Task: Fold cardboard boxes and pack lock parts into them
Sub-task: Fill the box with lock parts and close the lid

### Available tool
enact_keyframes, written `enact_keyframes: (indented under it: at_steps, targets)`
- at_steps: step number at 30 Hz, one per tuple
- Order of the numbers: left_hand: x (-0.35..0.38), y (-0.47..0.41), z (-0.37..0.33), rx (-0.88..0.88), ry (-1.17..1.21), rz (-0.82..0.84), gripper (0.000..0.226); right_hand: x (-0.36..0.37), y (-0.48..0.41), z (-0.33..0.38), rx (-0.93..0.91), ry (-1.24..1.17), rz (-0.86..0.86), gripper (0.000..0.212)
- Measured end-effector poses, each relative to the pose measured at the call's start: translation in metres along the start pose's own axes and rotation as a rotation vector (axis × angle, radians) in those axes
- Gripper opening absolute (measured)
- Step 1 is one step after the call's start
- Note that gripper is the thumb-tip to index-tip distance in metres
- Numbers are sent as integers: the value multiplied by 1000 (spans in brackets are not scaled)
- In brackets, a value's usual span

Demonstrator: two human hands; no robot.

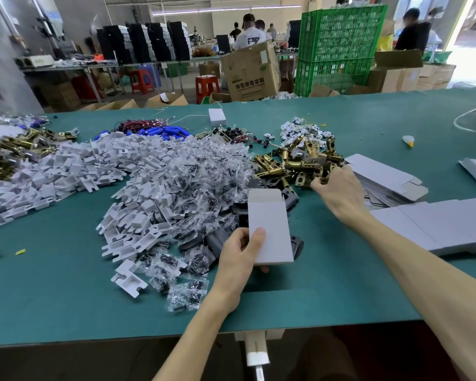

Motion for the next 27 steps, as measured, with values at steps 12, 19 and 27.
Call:
enact_keyframes:
  at_steps: [12, 19, 27]
  targets:
    - [-1, 4, -5, 44, 83, 21, 40, -11, 8, 38, -252, -84, 82, 52]
    - [-2, 5, -6, 66, 85, 15, 39, -19, 22, 21, -363, -11, 53, 51]
    - [-3, 8, -10, 122, 104, 58, 37, -3, 34, 5, -227, -180, 248, 30]
Point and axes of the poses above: each hand's wrist, its own y-axis away from the middle knuckle, its own x-axis out of the palm, z = x × y, the point moved 1 cm from there along -y, towards the middle knuckle, and after that the axes turned 13 degrees about -y, right-handed, at the moved point
